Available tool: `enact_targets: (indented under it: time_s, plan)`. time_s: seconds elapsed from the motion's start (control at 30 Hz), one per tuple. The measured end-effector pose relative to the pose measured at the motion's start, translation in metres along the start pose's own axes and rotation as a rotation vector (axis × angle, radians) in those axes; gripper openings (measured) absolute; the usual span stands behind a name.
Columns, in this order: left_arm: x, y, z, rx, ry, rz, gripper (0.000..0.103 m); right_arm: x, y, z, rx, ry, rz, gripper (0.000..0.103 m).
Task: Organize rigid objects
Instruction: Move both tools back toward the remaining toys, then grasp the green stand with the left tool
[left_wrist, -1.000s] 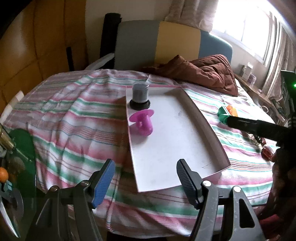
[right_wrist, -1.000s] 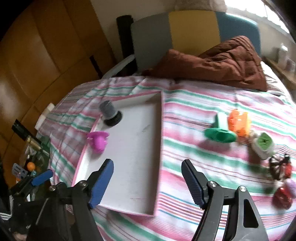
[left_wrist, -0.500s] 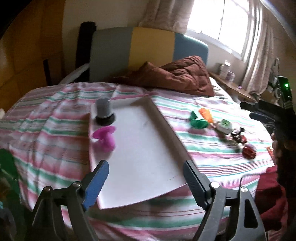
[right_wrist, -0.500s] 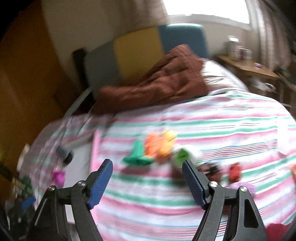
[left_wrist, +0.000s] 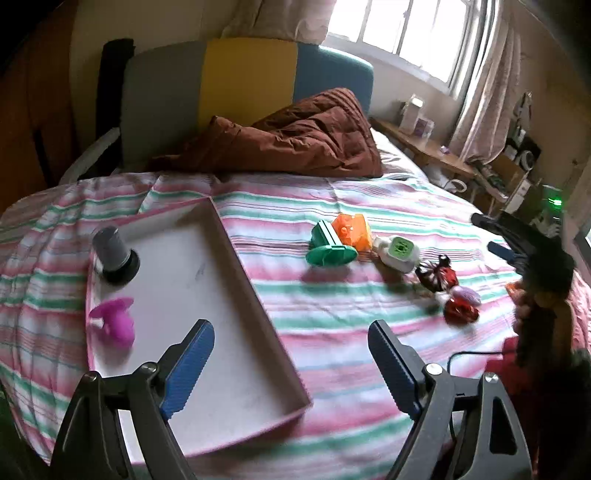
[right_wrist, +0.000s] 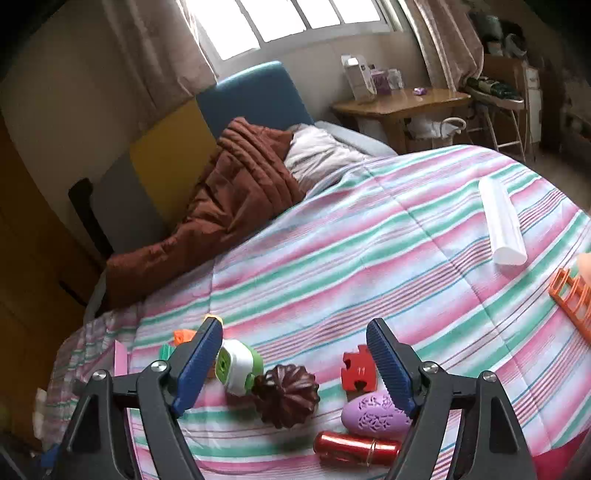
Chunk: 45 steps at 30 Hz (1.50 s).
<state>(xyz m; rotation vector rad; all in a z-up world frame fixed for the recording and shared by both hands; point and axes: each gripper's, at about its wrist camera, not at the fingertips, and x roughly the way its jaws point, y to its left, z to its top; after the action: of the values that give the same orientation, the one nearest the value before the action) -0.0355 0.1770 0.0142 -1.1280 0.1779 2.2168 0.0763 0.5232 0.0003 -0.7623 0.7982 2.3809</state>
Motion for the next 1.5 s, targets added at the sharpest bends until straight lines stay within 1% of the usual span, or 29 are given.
enact_targets:
  time_s: [0.1,0.27,0.33,0.47,0.53,0.63,0.8,0.87,0.93,1.0,1.03,1.07,1.1,1.13,1.23,1.33,1.5]
  plan:
    - [0.020,-0.006,0.014,-0.020,0.047,-0.022,0.084,0.001,-0.001,0.000,0.017,0.020,0.034,0.082]
    - [0.057,-0.019,0.039,-0.032,0.104,-0.045,0.081,0.001,-0.001,-0.002,0.020,0.031,0.053,0.082]
    - [0.073,-0.022,0.049,-0.026,0.124,-0.039,0.075,0.000,-0.001,-0.002,0.030,0.032,0.062,0.082]
    - [0.102,-0.024,0.066,-0.033,0.154,-0.031,0.071,-0.003,-0.005,0.000,0.055,0.019,0.078,0.082]
    - [0.118,-0.023,0.074,-0.050,0.174,-0.032,0.065,-0.004,-0.009,0.001,0.080,0.011,0.081,0.083]
    - [0.138,-0.024,0.082,-0.061,0.203,-0.047,0.058,-0.005,-0.012,0.002,0.098,0.015,0.083,0.084]
    - [0.163,-0.027,0.093,-0.061,0.216,-0.064,0.058,-0.005,-0.011,0.002,0.095,0.018,0.087,0.084]
    - [0.175,-0.029,0.096,-0.055,0.236,-0.065,0.057,-0.004,-0.011,0.002,0.094,0.018,0.085,0.084]
    - [0.188,-0.029,0.096,-0.055,0.263,-0.049,0.048,-0.005,-0.011,0.002,0.094,0.018,0.084,0.084]
    - [0.198,-0.029,0.094,-0.058,0.286,-0.054,0.049,-0.005,-0.012,0.002,0.097,0.017,0.084,0.084]
    - [0.200,-0.029,0.092,-0.069,0.276,-0.086,0.049,-0.003,-0.012,0.003,0.099,0.017,0.082,0.084]
    - [0.200,-0.029,0.091,-0.079,0.279,-0.091,0.048,-0.003,-0.013,0.002,0.101,0.017,0.080,0.084]
    - [0.199,-0.029,0.089,-0.091,0.285,-0.098,0.037,-0.003,-0.014,0.003,0.103,0.016,0.078,0.084]
    - [0.196,-0.029,0.087,-0.099,0.287,-0.115,0.030,-0.003,-0.014,0.002,0.105,0.014,0.074,0.084]
    - [0.174,-0.040,0.073,-0.046,0.251,-0.107,0.030,-0.003,-0.016,0.002,0.111,0.009,0.066,0.084]
    - [0.152,-0.047,0.055,-0.026,0.229,-0.144,0.030,-0.004,-0.019,0.003,0.122,0.006,0.066,0.084]
    - [0.114,-0.065,0.016,0.045,0.213,-0.186,0.030,-0.004,-0.031,0.005,0.173,0.004,0.061,0.084]
